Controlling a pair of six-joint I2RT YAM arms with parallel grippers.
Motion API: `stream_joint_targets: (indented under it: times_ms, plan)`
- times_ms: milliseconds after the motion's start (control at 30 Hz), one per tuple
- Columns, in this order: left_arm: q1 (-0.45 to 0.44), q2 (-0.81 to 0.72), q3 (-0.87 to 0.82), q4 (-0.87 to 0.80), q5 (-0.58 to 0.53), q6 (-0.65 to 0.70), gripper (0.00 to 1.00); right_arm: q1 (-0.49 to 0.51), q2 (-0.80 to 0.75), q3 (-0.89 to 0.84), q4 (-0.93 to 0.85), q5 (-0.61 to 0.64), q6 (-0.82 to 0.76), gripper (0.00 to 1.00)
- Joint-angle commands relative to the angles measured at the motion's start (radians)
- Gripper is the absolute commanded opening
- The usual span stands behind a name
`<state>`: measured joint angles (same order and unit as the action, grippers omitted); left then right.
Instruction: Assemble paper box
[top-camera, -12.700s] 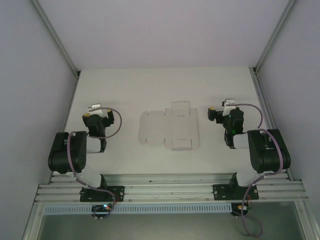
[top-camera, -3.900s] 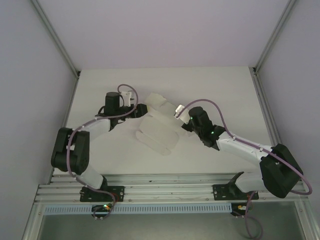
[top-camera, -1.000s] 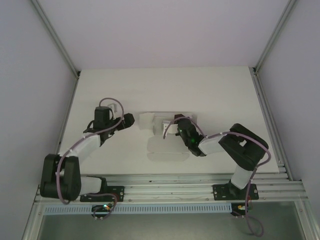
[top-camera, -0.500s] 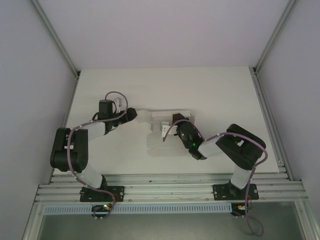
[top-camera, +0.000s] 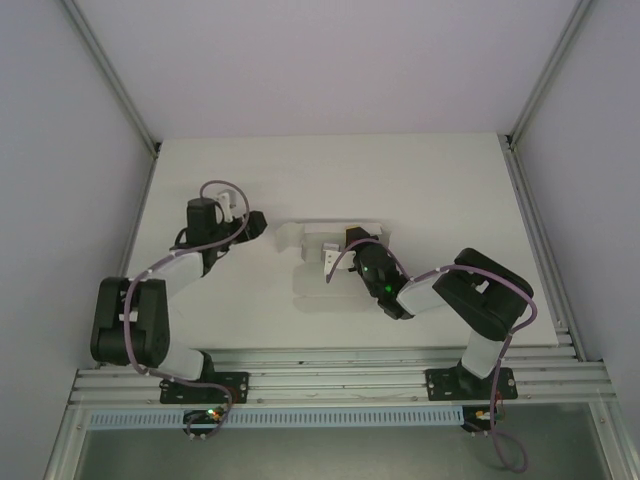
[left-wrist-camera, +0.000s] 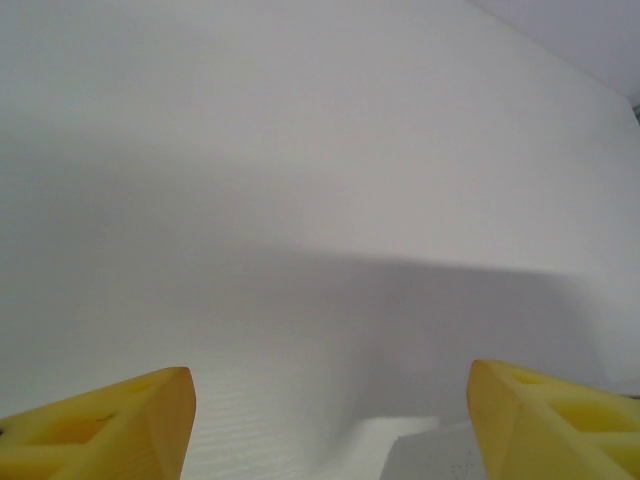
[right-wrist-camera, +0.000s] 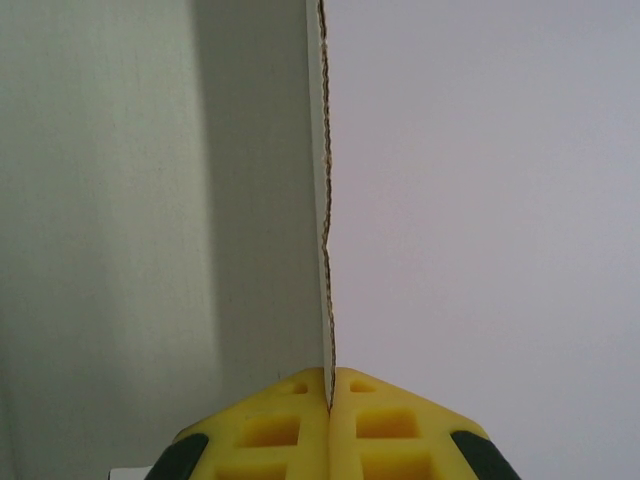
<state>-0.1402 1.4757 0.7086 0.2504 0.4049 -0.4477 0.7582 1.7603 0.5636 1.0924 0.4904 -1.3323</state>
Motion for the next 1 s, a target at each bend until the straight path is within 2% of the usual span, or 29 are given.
stream_joint_targets:
  times_ms: [0, 100, 233, 333, 467, 567, 833, 967]
  plan:
    - [0.033, 0.032, 0.046, -0.048, -0.041, 0.020, 0.73, 0.004, -0.016, -0.012, 0.002, 0.013, 0.002, 0.00]
    - [0.029, 0.125, 0.114, -0.050, 0.056, 0.021, 0.70, 0.004, -0.021, -0.012, 0.001, 0.010, 0.008, 0.00]
    - [-0.023, 0.201, 0.154, 0.003, 0.174, 0.070, 0.69, 0.004, -0.020, -0.011, -0.001, 0.015, 0.009, 0.00]
    - [-0.067, 0.218, 0.158, 0.009, 0.234, 0.120, 0.66, 0.004, -0.019, -0.012, -0.004, 0.020, 0.013, 0.00]
    - [-0.102, 0.193, 0.094, 0.076, 0.327, 0.118, 0.59, 0.004, -0.018, -0.009, -0.008, 0.029, 0.012, 0.00]
    - [-0.137, 0.152, 0.030, 0.102, 0.319, 0.125, 0.52, 0.006, -0.022, -0.010, -0.012, 0.034, 0.010, 0.00]
    - [-0.238, 0.146, -0.016, 0.140, 0.268, 0.152, 0.51, 0.024, -0.024, -0.009, -0.023, 0.050, 0.006, 0.00]
    - [-0.251, 0.174, 0.006, 0.135, 0.230, 0.159, 0.49, 0.034, -0.028, -0.010, -0.031, 0.064, 0.004, 0.00]
